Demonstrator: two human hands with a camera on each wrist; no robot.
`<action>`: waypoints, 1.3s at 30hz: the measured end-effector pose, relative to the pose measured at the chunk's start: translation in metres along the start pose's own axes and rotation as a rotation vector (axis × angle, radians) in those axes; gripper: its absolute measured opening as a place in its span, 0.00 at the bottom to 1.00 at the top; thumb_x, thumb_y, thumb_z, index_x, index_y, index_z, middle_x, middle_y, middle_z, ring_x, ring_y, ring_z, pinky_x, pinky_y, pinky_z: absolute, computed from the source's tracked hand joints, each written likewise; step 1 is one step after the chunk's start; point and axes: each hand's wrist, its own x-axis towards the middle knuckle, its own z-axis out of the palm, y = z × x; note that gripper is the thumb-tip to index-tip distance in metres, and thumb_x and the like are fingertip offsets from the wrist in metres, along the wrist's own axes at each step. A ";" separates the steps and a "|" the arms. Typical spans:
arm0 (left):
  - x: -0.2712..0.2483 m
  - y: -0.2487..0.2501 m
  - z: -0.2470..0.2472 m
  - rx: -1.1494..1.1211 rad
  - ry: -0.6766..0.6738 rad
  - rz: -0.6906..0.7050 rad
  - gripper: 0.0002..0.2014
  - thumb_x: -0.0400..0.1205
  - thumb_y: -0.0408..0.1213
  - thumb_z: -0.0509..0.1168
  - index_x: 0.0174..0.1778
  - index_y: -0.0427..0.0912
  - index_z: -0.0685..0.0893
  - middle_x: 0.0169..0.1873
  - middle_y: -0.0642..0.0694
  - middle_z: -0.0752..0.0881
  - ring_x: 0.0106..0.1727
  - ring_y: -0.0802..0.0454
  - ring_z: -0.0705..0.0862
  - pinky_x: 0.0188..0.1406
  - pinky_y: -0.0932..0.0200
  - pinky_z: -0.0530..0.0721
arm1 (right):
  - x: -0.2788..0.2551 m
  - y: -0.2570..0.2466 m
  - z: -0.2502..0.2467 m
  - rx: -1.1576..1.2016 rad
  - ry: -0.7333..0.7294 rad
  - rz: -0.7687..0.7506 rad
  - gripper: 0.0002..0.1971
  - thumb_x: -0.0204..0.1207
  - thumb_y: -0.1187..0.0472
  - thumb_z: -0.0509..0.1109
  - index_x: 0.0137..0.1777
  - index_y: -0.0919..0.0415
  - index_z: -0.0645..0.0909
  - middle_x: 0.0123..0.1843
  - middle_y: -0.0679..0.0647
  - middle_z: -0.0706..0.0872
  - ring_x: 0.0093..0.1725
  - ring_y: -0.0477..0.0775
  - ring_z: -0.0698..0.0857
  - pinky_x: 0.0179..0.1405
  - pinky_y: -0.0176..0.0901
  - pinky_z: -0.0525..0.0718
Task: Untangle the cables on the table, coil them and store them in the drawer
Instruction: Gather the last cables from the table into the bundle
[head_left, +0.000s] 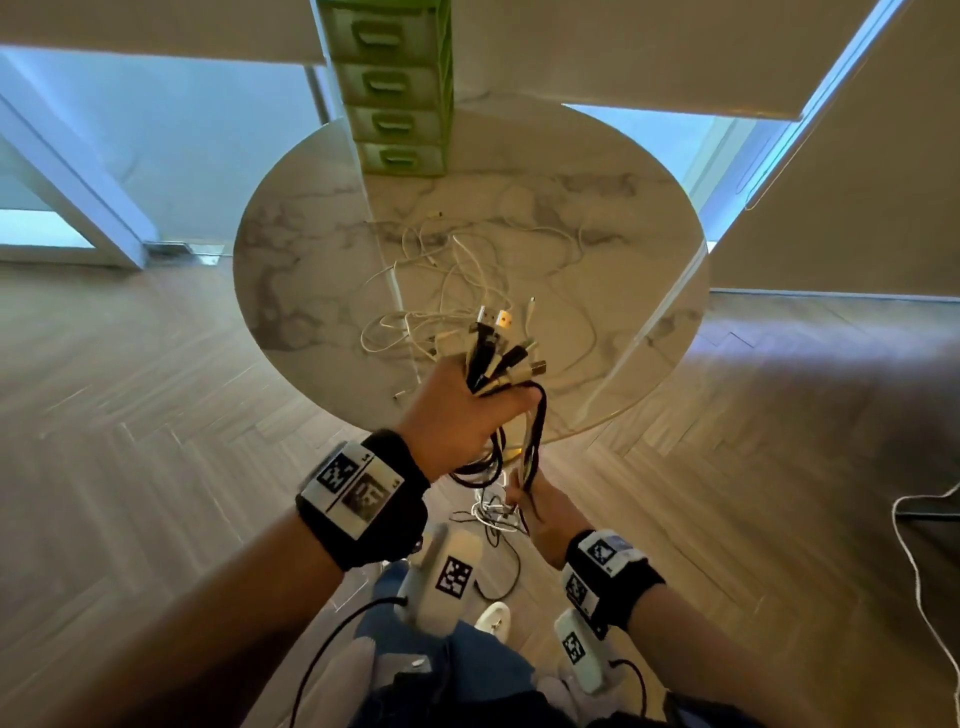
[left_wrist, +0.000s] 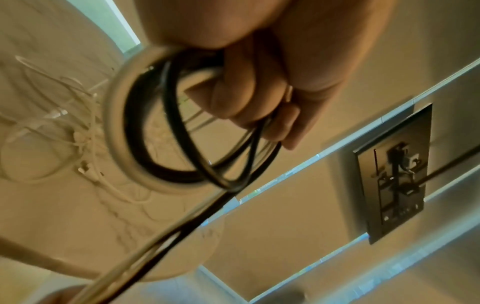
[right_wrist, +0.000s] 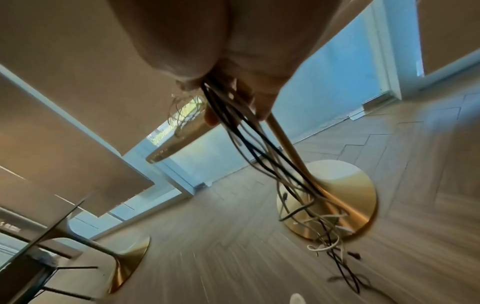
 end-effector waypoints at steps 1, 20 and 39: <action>-0.001 0.004 0.001 -0.003 0.002 0.006 0.05 0.77 0.29 0.71 0.47 0.40 0.88 0.44 0.41 0.90 0.50 0.51 0.88 0.55 0.57 0.82 | -0.002 0.000 0.006 -0.025 -0.022 -0.007 0.05 0.84 0.60 0.55 0.52 0.55 0.72 0.46 0.50 0.82 0.44 0.49 0.79 0.50 0.41 0.74; -0.014 0.007 -0.020 0.127 -0.021 0.095 0.09 0.75 0.45 0.71 0.46 0.45 0.89 0.41 0.38 0.90 0.45 0.40 0.88 0.47 0.48 0.84 | -0.020 0.045 0.045 -0.083 -0.344 0.463 0.22 0.78 0.63 0.64 0.73 0.57 0.68 0.71 0.56 0.75 0.68 0.56 0.76 0.69 0.42 0.74; -0.020 -0.077 -0.029 0.317 -0.192 -0.110 0.07 0.81 0.36 0.66 0.54 0.43 0.84 0.43 0.51 0.85 0.42 0.60 0.82 0.43 0.72 0.78 | 0.026 -0.114 -0.062 0.587 -0.029 0.003 0.15 0.77 0.55 0.68 0.62 0.48 0.73 0.58 0.51 0.84 0.59 0.49 0.83 0.62 0.41 0.80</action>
